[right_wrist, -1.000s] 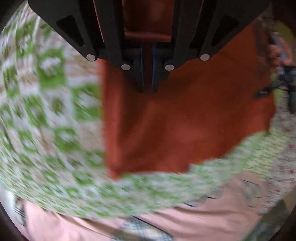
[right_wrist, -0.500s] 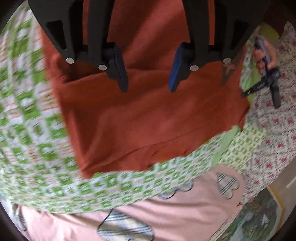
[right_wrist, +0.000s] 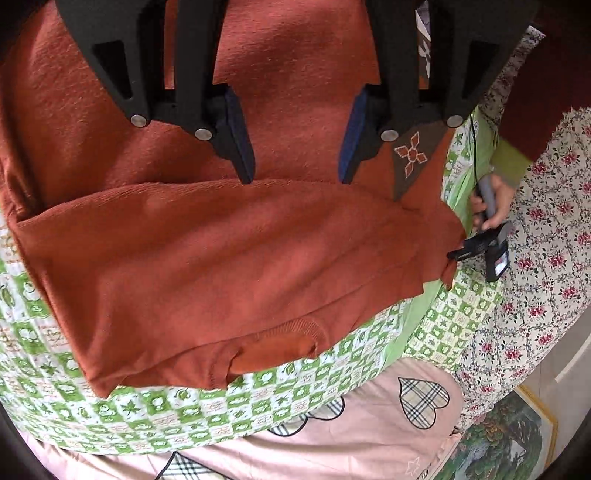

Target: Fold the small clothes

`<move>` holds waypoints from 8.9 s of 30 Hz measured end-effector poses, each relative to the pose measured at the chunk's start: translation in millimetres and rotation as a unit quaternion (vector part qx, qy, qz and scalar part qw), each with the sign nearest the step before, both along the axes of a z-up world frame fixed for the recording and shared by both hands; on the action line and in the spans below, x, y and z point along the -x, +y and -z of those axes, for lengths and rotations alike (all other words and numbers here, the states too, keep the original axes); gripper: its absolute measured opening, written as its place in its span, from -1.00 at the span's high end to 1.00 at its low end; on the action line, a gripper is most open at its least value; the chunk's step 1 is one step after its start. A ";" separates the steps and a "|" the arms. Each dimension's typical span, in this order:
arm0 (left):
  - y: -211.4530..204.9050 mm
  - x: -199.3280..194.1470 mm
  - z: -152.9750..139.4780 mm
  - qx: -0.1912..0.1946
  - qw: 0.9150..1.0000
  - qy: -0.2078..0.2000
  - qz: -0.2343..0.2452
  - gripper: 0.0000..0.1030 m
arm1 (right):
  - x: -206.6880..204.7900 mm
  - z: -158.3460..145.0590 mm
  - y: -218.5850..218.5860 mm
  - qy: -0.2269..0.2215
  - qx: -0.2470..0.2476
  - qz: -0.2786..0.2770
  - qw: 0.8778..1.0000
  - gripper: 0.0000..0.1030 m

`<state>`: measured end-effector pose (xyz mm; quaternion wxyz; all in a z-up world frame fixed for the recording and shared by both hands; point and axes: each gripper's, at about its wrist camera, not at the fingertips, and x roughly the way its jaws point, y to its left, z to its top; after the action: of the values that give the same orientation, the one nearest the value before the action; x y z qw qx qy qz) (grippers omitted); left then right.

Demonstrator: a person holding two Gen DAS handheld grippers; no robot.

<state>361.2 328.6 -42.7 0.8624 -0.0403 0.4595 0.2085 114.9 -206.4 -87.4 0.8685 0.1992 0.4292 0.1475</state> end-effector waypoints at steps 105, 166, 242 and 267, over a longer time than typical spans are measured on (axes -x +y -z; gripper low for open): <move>-208.3 177.5 -11.4 0.239 0.937 -0.039 0.253 -0.02 | -11.3 12.1 -98.3 -0.054 -0.013 0.142 0.988 0.13; -213.2 366.0 12.7 0.224 0.942 0.020 0.251 0.47 | 164.8 -1.7 -106.3 -0.046 0.048 0.106 0.992 0.14; -220.8 147.2 -63.9 0.275 0.897 -0.176 0.300 0.93 | -11.2 -57.4 -152.3 -0.169 -0.049 0.078 0.981 0.87; -332.3 137.2 15.2 0.250 0.887 0.024 0.387 0.34 | -40.9 -3.6 -39.8 -0.045 0.137 -0.110 0.983 -0.15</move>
<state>224.0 -3.7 -57.8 0.8247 -0.0689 0.4963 -0.2624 155.8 -246.2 -83.8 0.8845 0.0228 0.4250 0.1909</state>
